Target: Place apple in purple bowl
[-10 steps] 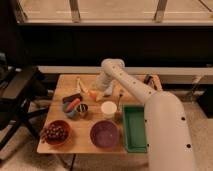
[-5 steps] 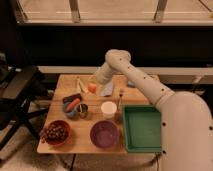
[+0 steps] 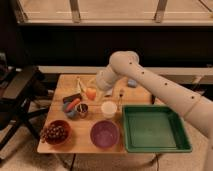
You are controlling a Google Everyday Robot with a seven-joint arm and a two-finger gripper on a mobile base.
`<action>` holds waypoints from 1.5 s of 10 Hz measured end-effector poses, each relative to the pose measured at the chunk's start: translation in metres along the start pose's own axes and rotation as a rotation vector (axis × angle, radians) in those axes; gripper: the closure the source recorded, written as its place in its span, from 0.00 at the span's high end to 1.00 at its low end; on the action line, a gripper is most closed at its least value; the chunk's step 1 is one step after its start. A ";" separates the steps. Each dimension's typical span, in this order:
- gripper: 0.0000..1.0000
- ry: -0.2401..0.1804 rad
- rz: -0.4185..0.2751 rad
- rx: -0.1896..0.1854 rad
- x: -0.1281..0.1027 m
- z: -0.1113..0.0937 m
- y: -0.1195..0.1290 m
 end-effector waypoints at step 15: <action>0.00 -0.063 0.085 -0.057 0.001 0.009 0.076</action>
